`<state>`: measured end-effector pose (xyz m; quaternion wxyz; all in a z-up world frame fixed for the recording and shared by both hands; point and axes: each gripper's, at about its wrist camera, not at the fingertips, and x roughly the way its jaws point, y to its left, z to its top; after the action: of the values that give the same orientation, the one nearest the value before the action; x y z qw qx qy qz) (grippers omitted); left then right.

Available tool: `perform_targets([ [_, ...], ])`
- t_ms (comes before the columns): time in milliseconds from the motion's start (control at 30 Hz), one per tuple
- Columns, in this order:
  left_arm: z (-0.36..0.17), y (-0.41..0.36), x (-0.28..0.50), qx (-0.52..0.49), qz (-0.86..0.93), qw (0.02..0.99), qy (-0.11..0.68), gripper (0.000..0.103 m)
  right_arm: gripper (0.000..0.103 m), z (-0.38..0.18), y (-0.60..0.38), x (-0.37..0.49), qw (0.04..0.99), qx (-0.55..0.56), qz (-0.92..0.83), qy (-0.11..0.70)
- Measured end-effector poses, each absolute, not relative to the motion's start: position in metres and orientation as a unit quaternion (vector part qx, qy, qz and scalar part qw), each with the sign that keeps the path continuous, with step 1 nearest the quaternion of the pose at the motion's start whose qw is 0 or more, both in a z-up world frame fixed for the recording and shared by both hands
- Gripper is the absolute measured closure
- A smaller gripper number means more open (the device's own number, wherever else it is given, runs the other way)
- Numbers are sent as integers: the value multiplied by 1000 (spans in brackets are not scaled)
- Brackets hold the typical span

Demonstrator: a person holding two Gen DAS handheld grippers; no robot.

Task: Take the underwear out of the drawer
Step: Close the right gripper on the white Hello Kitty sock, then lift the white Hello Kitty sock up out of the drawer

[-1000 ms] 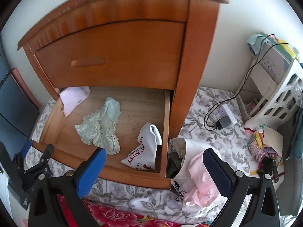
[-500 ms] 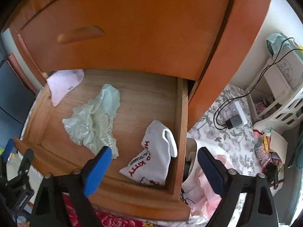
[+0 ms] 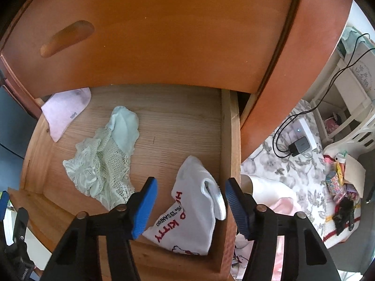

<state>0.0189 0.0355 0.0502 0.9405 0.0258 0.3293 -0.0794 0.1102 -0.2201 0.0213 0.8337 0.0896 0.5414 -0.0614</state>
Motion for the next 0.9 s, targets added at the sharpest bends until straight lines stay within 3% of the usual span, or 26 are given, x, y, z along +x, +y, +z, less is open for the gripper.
perform_targets([
  [100, 50, 35, 19, 26, -79, 941, 329, 0, 46, 18, -220, 112, 831, 87, -61, 545],
  [533, 50, 36, 19, 26, -79, 941, 329, 0, 90, 12, -217, 110, 824, 72, -68, 557],
  [900, 51, 35, 19, 26, -79, 941, 329, 0, 93, 27, -211, 101, 832, 68, -65, 547],
])
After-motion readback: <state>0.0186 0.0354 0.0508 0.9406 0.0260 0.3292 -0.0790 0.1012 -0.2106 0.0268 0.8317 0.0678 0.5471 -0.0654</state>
